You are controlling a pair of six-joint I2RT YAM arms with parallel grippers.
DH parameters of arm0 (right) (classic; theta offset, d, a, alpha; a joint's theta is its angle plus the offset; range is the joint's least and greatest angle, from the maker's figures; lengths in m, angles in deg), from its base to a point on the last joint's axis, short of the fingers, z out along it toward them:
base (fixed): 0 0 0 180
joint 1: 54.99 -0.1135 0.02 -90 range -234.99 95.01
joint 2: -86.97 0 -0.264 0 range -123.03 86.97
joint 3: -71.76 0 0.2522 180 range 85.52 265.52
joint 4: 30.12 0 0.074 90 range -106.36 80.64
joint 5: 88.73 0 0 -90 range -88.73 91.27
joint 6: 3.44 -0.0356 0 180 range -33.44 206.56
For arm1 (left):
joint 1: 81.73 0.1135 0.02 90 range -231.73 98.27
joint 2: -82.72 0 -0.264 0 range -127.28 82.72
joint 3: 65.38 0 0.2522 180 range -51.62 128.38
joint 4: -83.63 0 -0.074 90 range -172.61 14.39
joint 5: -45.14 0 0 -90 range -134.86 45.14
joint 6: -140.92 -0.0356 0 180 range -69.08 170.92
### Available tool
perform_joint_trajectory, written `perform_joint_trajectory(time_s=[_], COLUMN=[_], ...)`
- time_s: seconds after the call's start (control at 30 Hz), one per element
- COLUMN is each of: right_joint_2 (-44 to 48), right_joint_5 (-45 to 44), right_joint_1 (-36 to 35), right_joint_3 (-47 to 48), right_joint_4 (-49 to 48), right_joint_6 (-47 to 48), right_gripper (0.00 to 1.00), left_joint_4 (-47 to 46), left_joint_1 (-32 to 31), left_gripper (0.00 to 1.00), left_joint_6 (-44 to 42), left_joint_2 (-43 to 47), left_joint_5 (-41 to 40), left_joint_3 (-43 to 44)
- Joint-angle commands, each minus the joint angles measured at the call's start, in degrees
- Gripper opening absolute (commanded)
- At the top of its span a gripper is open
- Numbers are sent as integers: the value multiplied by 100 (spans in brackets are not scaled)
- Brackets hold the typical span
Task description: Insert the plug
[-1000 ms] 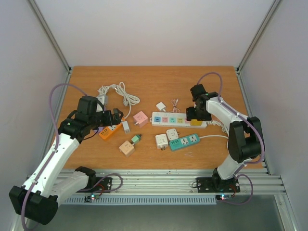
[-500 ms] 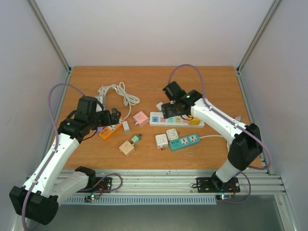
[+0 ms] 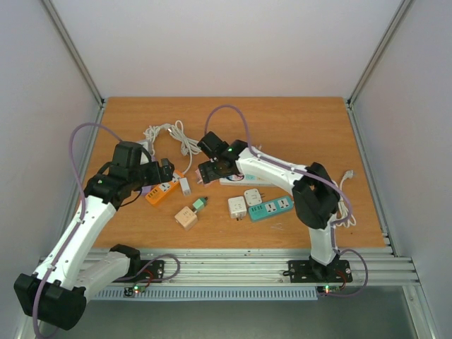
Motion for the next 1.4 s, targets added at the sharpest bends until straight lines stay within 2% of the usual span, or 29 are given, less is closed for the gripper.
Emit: perform_joint_trajectory(time_s=[0.0, 0.27, 0.47, 0.53, 0.7, 0.8, 0.9, 1.03, 1.1, 1.27, 1.37], right_joint_2=[-426, -1008, -1093, -1083, -1101, -1171, -1220, -1220, -1085, -212, 552], right_joint_5=[456, 919, 1048, 958, 841, 847, 819, 745, 507, 298, 134], right_joint_1=[-37, -38, -38, -40, -38, -46, -46, -46, -46, -53, -91], right_joint_3=[528, 982, 1048, 1041, 1047, 1062, 1064, 1085, 1015, 275, -368], right_joint_4=[-256, 140, 225, 259, 345, 342, 328, 365, 328, -445, -730], right_joint_6=[209, 479, 658, 691, 773, 767, 745, 758, 769, 853, 781], right_gripper=[93, 87, 63, 63, 76, 77, 74, 62, 56, 53, 52], left_joint_4=[-101, -119, -131, -140, -159, -171, -173, -192, -240, -329, -535], left_joint_1=[30, 32, 39, 38, 44, 52, 51, 46, 45, 45, 49], left_gripper=[98, 99, 99, 99, 100, 99, 99, 99, 99, 99, 99], left_joint_6=[-1, -6, -2, -6, -15, -15, -15, -31, -70, -124, -166], left_joint_2=[81, 60, 42, 42, 47, 42, 48, 63, 89, 95, 144], left_joint_5=[1, 41, 70, 100, 145, 164, 157, 227, 340, 569, 1279], left_joint_3=[38, 29, 20, 16, 11, 11, 11, 4, -10, -40, -115])
